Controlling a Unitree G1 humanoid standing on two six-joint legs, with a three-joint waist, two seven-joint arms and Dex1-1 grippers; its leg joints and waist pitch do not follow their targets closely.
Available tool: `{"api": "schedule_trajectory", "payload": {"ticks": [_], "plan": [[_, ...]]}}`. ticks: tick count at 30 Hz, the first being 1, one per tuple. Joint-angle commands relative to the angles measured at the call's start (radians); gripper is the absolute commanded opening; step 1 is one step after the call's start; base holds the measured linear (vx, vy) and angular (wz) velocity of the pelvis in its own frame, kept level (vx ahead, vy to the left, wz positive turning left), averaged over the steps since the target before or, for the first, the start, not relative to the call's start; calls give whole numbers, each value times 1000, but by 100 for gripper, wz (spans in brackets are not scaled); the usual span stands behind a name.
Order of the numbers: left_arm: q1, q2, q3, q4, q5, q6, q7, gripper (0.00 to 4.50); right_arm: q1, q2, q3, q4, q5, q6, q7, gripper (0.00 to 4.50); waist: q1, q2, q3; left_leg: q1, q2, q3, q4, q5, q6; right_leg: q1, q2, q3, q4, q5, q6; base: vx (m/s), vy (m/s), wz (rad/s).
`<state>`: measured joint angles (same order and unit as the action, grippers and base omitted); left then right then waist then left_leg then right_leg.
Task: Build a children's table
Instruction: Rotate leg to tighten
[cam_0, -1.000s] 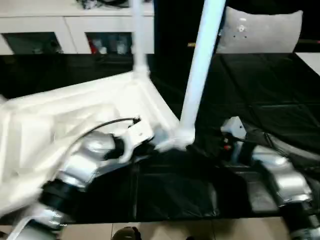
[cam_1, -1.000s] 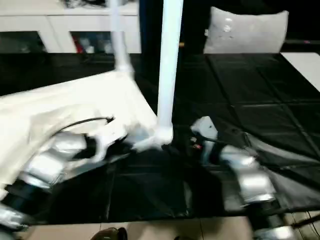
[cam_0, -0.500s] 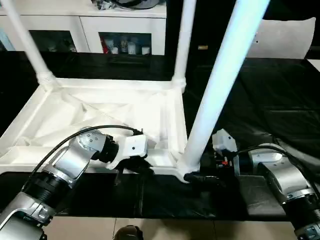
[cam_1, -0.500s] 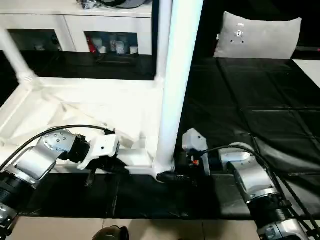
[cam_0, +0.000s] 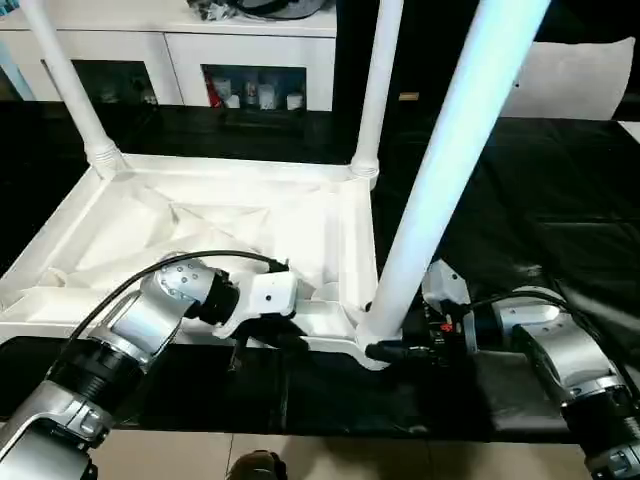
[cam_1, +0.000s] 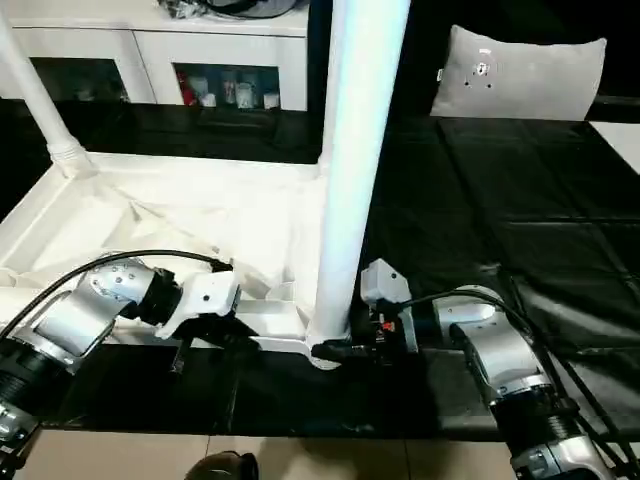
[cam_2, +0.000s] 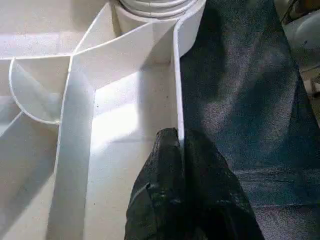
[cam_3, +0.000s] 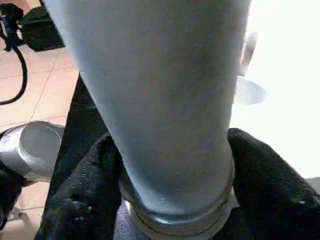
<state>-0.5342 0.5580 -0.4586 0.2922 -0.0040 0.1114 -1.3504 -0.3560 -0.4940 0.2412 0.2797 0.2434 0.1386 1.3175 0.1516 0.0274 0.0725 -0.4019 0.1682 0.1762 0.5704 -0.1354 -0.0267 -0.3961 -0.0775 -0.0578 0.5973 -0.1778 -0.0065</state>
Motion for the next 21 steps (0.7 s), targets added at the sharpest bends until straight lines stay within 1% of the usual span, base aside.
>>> {"api": "schedule_trajectory", "payload": {"ticks": [1,2,5,7,8,9,11,12,13,14,15,16,17,18,19,20,21], "plan": [[-14,-7,-18,1,17,-6,-15,0,-1,5,10,-8,13,37,9,280,-6,-9,-70,38,67,-21,-68,-341,18,28,-77,44,-72,-316,-206,0,0,0],[-14,-7,-18,1,16,-6,-15,0,-1,6,10,-8,13,38,8,276,-6,-8,-69,38,67,-21,-68,-339,19,28,-78,44,-71,-314,-206,0,0,0],[-3,-14,-1,-11,3,28,4,0,12,23,3,-20,22,79,-30,273,-6,-7,-69,37,66,-21,-68,-337,17,29,-77,43,-71,-317,-208,0,0,0],[14,-30,25,-50,-26,93,36,0,27,52,-5,-36,22,113,-92,270,-10,-8,-65,36,65,-22,-70,-356,7,28,-80,44,-74,-352,-200,0,0,0],[20,-35,32,-66,-33,116,49,0,33,60,-6,-44,21,126,-111,270,-13,-5,-63,37,65,-24,-73,-380,-2,26,-80,44,-77,-388,-191,0,0,0],[25,-40,38,-80,-37,134,62,0,36,70,-5,-44,13,130,-135,270,-13,-5,-63,37,65,-24,-73,-380,-2,26,-80,44,-77,-388,-191,0,0,0],[34,-51,47,-104,-43,165,87,0,41,89,-6,-42,-3,139,-178,270,-18,-5,-59,40,64,-27,-74,-418,-16,22,-81,43,-83,-441,-177,0,0,0],[42,-66,56,-131,-45,201,119,0,44,116,-9,-31,-19,146,-229,269,-22,-4,-54,44,62,-31,-75,-463,-34,18,-83,41,-90,-513,-160,0,0,0],[45,-72,58,-139,-46,213,130,0,45,125,-10,-28,-25,149,-246,269,-28,-6,-52,43,60,-36,-77,-484,-44,20,-86,38,-95,-563,-140,0,0,0],[51,-99,71,-166,-49,257,176,0,40,161,-21,-7,-38,163,-313,269,-31,-2,-50,44,60,-38,-78,-497,-51,19,-86,37,-96,-583,-131,0,0,0],[57,-128,84,-193,-51,300,217,0,35,195,-33,11,-44,178,-375,269,-38,-2,-49,45,60,-40,-79,-515,-57,18,-85,35,-98,-594,-126,0,0,0],[60,-155,94,-215,-51,337,253,0,28,226,-46,28,-46,189,-429,269,-50,-1,-47,45,60,-44,-82,-547,-70,16,-83,31,-99,-608,-122,0,0,0],[61,-167,98,-222,-50,351,270,0,24,238,-51,37,-47,192,-450,269,-61,-3,-47,48,55,-49,-81,-582,-75,17,-83,21,-108,-638,-105,0,0,0],[64,-221,109,-257,-42,412,336,0,2,288,-70,80,-57,201,-540,269,-72,0,-44,46,54,-51,-83,-610,-77,18,-81,13,-111,-646,-91,0,0,0],[65,-252,113,-277,-35,446,374,0,-14,316,-81,107,-62,207,-591,269,-85,-3,-39,42,53,-55,-86,-636,-84,22,-82,2,-115,-670,-75,-40,41,-20],[64,-275,115,-288,-25,466,405,0,-26,339,-96,129,-58,218,-630,269,-89,0,-39,50,51,-56,-84,-659,-85,19,-81,-4,-122,-693,-64,-40,39,-18],[61,-317,118,-298,-12,494,456,0,-52,375,-124,172,-50,225,-699,268,-102,4,-39,62,51,-60,-81,-699,-85,16,-81,-18,-133,-698,-53,-40,39,-18]]}}
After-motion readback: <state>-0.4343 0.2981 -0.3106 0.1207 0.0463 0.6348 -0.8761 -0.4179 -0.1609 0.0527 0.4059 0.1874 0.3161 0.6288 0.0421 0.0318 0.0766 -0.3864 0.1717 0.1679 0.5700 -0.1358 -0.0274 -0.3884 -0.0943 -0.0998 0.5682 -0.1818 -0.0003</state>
